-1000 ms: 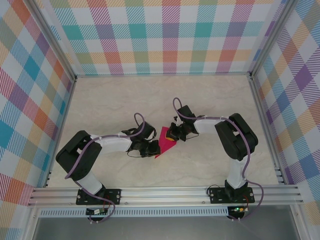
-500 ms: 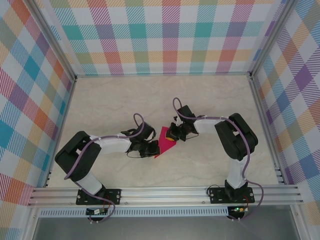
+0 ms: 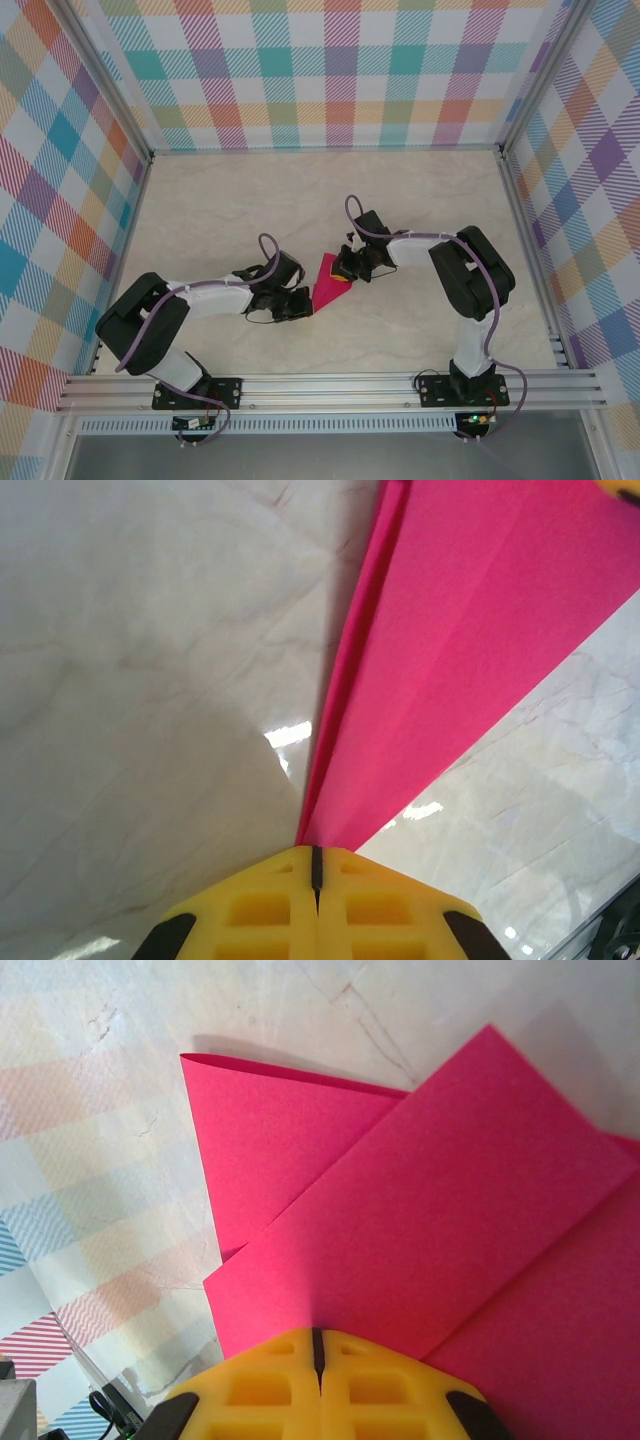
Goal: Fold a paper plane with a square sheet of paper (pick it up from the middle)
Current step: Fourth fold the wing at the center of the table.
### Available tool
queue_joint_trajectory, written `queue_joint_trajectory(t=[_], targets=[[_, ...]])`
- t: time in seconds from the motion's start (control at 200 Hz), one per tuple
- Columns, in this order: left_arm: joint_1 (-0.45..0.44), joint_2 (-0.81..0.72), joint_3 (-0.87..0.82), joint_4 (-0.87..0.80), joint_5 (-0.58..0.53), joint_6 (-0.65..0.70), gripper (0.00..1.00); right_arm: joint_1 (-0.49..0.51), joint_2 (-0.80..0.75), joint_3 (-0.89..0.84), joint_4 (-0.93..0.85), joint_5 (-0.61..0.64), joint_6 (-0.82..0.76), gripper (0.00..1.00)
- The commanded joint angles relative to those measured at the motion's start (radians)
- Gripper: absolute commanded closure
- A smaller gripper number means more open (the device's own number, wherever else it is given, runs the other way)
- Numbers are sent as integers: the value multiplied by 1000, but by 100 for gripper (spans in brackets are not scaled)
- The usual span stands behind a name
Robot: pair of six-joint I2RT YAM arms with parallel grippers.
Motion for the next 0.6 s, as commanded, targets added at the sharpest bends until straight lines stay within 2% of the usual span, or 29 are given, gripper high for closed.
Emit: queue_joint_trajectory(t=[0.0, 0.225, 0.41, 0.595], targets=[[-12, -34, -14, -165, -6, -3, 97, 5, 104, -44, -108, 168, 4, 97], [-12, -127, 88, -148, -94, 13, 96, 5, 96, -50, -92, 157, 6, 97], [-12, -55, 99, 6, -66, -23, 96, 5, 78, -52, -75, 137, 1, 97], [-12, 19, 95, 53, -46, -30, 97, 5, 66, -41, -82, 137, -2, 97]])
